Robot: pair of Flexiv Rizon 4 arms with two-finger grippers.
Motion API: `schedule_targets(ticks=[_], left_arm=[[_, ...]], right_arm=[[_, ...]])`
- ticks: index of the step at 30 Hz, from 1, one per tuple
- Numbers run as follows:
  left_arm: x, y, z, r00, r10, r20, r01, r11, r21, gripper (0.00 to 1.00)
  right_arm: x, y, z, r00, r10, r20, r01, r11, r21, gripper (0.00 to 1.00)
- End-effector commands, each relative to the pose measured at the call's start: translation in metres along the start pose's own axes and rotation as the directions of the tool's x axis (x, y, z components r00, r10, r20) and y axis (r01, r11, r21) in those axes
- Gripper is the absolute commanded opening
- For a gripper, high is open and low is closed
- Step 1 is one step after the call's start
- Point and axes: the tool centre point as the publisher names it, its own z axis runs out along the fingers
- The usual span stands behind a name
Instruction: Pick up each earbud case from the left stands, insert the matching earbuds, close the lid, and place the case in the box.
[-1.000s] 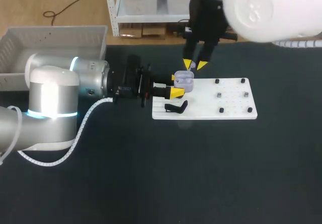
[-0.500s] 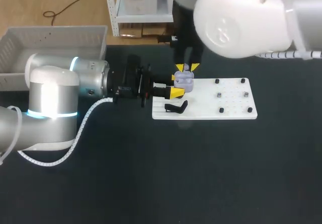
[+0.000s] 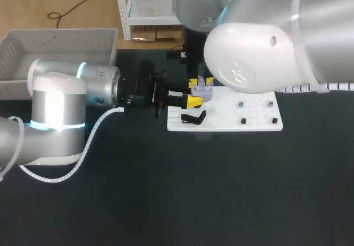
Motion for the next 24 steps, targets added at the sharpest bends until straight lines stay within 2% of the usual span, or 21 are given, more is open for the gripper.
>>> schedule_targets(ticks=[1, 24], left_arm=[[0.000, -0.001, 0.000, 1.000, 0.003, 0.001, -0.003, 1.000, -0.006, 0.00], [0.000, -0.001, 0.000, 1.000, 0.003, 0.001, -0.003, 1.000, -0.006, 0.00]], right_arm=[[0.000, 0.001, 0.003, 1.000, -0.001, 0.007, 0.001, 1.000, 0.002, 0.00], [-0.001, 0.010, 0.013, 0.999, -0.034, -0.011, 0.034, 0.999, 0.000, 0.00]])
